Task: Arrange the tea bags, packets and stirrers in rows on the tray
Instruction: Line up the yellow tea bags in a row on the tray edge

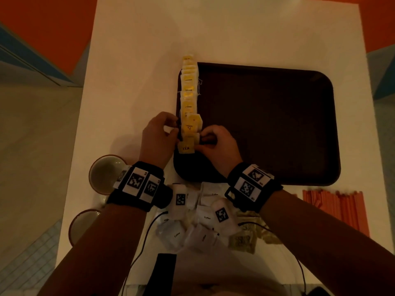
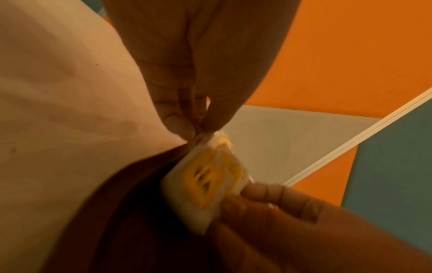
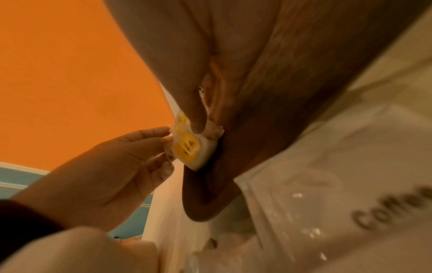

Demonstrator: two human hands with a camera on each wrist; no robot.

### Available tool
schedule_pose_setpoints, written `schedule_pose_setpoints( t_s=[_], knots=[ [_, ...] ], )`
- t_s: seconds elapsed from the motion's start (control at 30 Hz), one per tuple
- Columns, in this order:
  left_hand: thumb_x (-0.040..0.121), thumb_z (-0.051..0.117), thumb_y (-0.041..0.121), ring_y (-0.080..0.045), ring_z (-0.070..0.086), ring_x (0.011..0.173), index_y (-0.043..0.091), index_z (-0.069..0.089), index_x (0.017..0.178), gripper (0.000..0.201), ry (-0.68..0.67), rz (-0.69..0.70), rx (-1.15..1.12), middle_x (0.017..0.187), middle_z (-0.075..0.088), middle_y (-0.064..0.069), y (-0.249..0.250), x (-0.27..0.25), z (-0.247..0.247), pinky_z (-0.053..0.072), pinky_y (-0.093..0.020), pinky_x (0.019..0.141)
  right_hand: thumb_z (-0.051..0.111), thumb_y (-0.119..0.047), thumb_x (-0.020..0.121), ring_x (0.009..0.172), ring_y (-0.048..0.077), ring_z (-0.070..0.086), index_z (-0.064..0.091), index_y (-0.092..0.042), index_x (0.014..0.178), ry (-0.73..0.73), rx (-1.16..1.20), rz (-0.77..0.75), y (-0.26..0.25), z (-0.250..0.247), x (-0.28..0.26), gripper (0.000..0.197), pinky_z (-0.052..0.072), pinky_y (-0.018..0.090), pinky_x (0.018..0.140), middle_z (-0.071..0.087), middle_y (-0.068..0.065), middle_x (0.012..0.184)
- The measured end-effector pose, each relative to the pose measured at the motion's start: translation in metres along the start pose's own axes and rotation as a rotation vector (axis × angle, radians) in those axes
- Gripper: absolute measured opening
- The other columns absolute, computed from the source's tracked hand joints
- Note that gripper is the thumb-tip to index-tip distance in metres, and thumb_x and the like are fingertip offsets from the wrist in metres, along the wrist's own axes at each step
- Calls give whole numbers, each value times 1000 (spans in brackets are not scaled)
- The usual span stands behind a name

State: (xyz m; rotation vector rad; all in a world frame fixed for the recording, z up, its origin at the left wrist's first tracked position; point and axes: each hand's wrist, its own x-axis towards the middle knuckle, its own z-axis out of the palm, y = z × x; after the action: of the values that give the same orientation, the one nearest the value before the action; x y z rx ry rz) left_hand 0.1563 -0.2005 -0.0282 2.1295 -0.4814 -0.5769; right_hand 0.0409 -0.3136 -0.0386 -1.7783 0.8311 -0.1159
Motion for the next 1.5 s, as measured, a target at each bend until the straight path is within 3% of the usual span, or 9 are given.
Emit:
schedule_pose_setpoints(
  t_s=[0.1, 0.3, 0.43, 0.63, 0.9, 1.07, 1.27, 1.4, 1.5],
  knots=[
    [82, 58, 1, -19, 65, 75, 18, 57, 99, 24, -30, -28, 34, 96, 62, 1, -1, -8, -7, 57, -36, 70, 74, -14, 75, 78, 6, 54, 58, -14, 86, 6, -113, 26, 5, -2, -1, 19, 45, 10, 67, 56, 1, 95],
    [80, 66, 3, -13, 62, 79, 19, 57, 104, 30, -133, -33, 93, 102, 59, 3, -5, -31, -10, 50, -21, 68, 67, -12, 82, 88, 9, 58, 66, -13, 94, -78, -130, 24, 4, 1, 2, 13, 43, 10, 74, 66, 2, 101],
    [82, 68, 13, -9, 58, 77, 18, 60, 104, 24, -89, 10, 130, 99, 61, 7, -7, -32, -2, 43, -12, 64, 65, -10, 83, 96, 14, 61, 68, -13, 98, -97, -112, 4, 3, 2, 2, 16, 48, 22, 87, 66, 3, 103],
    [77, 72, 11, -12, 55, 69, 14, 59, 110, 36, -17, 34, 160, 102, 60, -2, -3, -13, 4, 38, -11, 60, 62, -1, 83, 97, 11, 57, 65, -10, 107, 22, -95, -33, 2, -6, 6, 25, 46, 17, 88, 55, 5, 119],
    [77, 70, 8, -1, 54, 65, 18, 58, 99, 27, -27, 3, 98, 80, 60, 5, -3, -11, 2, 39, -1, 58, 55, 5, 84, 115, 17, 54, 62, -8, 118, -78, -159, -133, -5, 3, 12, 37, 39, 17, 100, 58, 9, 126],
    [77, 70, 7, -9, 56, 68, 18, 58, 97, 26, -30, 10, 98, 82, 61, 3, -6, -11, 0, 40, -6, 58, 59, 5, 81, 93, 12, 57, 64, -9, 98, 14, -159, -98, -3, -4, 7, 23, 47, 13, 84, 57, 6, 110],
    [76, 69, 3, -6, 48, 67, 24, 55, 76, 24, -89, 94, 259, 88, 50, 2, -11, -20, -10, 33, -5, 56, 66, -6, 80, 103, 18, 46, 66, -8, 107, -458, -518, -356, -6, -12, -10, 27, 26, 7, 84, 54, 11, 114],
    [77, 65, -2, -11, 49, 75, 22, 62, 79, 24, -113, 98, 243, 90, 50, 2, -14, -24, -9, 33, -7, 60, 68, -23, 79, 102, 28, 44, 61, -13, 114, -568, -756, -356, -3, -4, -9, 38, 40, 39, 89, 51, 10, 116],
    [79, 63, -2, -12, 50, 79, 19, 67, 88, 23, -122, 98, 218, 92, 50, 2, -13, -26, -9, 33, -7, 62, 63, -22, 82, 100, 29, 45, 61, -13, 114, -591, -804, -393, -5, -3, -6, 33, 42, 43, 86, 51, 10, 115]
  ],
)
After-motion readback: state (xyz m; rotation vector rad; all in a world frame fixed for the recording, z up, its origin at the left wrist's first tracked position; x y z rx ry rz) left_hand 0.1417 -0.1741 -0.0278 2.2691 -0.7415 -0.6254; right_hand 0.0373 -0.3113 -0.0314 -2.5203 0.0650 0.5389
